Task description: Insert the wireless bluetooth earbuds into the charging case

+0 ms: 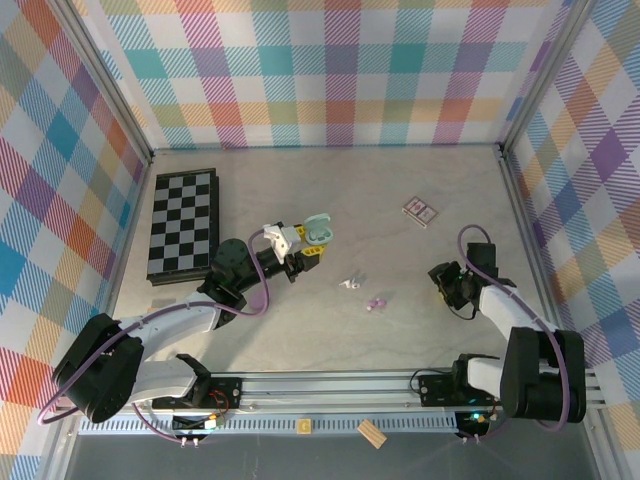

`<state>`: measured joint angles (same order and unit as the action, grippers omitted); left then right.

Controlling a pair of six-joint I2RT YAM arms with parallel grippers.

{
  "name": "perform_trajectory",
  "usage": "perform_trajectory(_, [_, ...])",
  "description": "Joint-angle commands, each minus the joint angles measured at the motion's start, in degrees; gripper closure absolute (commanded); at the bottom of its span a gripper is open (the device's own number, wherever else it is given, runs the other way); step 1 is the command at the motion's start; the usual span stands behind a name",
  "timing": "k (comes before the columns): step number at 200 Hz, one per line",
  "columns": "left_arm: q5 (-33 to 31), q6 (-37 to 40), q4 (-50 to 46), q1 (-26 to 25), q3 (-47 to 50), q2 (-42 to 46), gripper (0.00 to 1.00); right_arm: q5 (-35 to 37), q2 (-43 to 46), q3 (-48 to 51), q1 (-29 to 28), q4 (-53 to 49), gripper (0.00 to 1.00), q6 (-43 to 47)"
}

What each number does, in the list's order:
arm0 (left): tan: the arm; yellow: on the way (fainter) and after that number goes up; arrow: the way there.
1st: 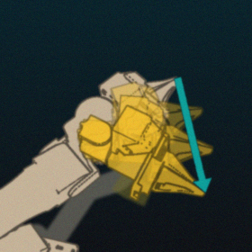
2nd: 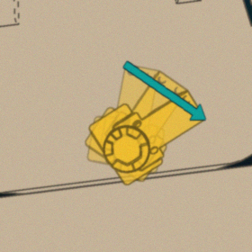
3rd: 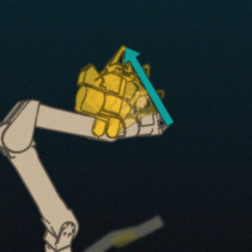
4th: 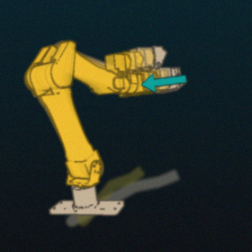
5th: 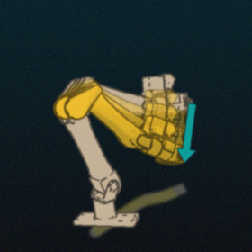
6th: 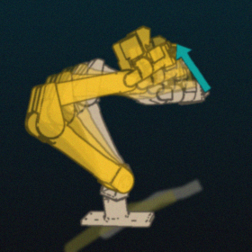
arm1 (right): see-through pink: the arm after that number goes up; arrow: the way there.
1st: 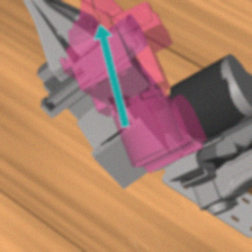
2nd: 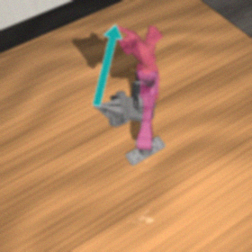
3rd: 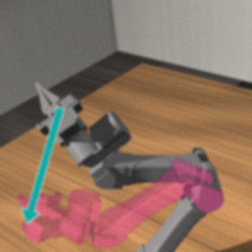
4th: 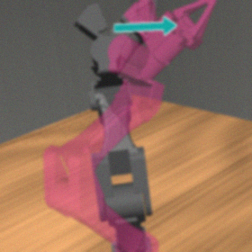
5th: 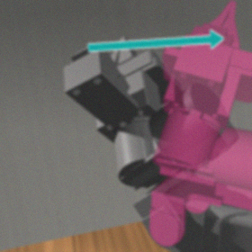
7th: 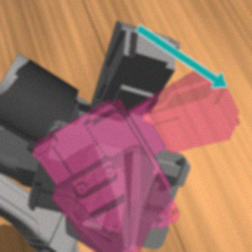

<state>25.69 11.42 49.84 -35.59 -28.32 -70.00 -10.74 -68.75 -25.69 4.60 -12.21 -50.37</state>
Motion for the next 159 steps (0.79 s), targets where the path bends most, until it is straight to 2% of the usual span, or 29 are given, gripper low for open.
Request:
perform_trajectory(1, [1.29, 0.16, 1.89, -0.79, -1.04, 0.64, 0.63, 1.53, -1.67, -0.34, 0.74, 1.74, 0.55, 1.21])
perform_trajectory(53, [1.42, 0.57, 0.83, -0.79, -1.18, 0.92, 0.63, 2.88, -4.73, -1.32, 1.98, 3.53, 0.64, 2.22])
perform_trajectory(116, [1.38, 1.26, -0.54, -0.79, -1.48, 1.18, 0.63, 4.24, -5.22, -2.40, 3.05, 2.91, 0.68, 3.86])
perform_trajectory(159, [1.20, 1.36, -0.76, -0.79, -1.06, 1.80, 0.63, 4.76, -6.18, -3.25, 3.45, 2.48, 0.75, 5.48])
